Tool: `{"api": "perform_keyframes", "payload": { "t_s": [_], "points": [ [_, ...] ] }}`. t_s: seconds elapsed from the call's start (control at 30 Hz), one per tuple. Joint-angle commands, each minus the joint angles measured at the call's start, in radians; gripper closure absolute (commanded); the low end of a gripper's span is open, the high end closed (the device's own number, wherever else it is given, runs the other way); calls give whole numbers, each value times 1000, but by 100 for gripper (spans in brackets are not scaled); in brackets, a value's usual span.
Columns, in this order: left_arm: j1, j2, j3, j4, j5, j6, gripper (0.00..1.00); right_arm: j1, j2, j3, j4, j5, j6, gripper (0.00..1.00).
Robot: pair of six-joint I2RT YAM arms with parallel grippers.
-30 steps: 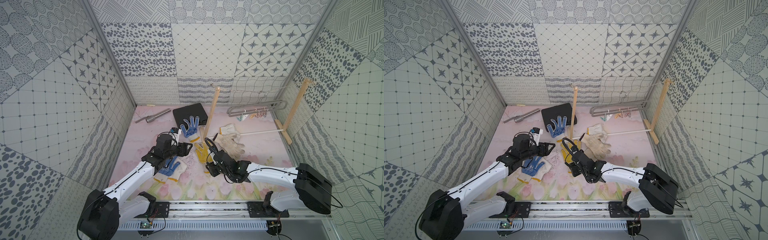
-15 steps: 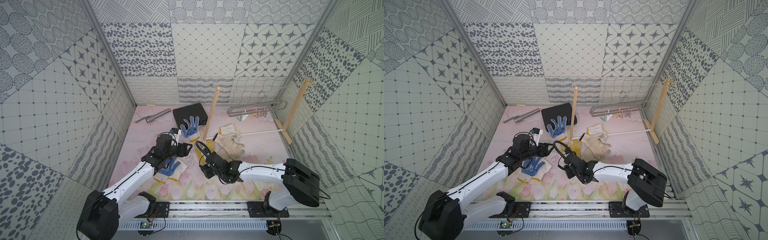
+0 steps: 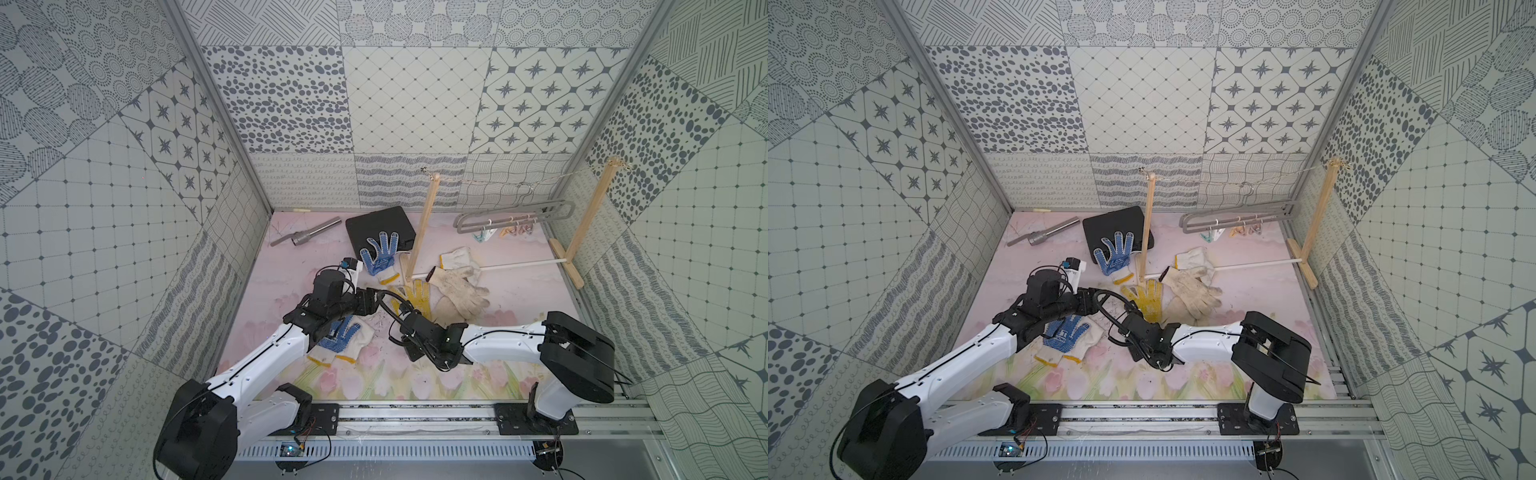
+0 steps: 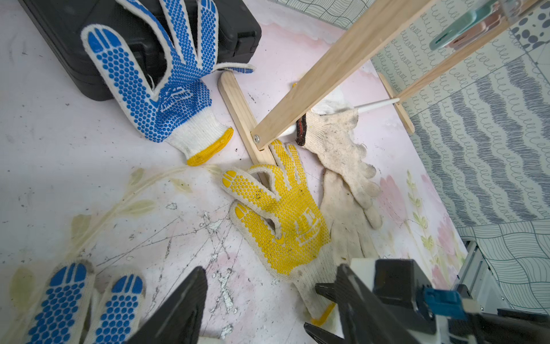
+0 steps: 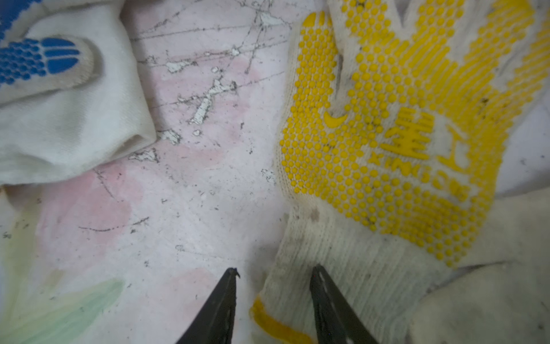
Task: Clip the gloves onto a hanger to dry
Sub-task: Pick up the glove from the center of the board.
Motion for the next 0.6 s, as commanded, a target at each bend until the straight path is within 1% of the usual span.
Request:
{"api": "perform_keyframes", "payload": {
  "t_s": [0.0,0.17,0.3,0.47,0.57],
  "points": [
    [1,-12,-6,-6,-4,-2,30,16,31,33,-32,58,15,56],
    [0,-16,-9,-8,-6,-1,30,29,46,38,-65,91,28,64],
    [0,-15,-6,-7,-10,0,30,33,46,33,-69,90,28,75],
    [0,-15,-2,-5,-10,-1,29,33,41,22,-69,81,28,86],
    [0,-14,-2,-4,-8,-3,29,33,24,13,-65,70,28,94]
  ]
}}
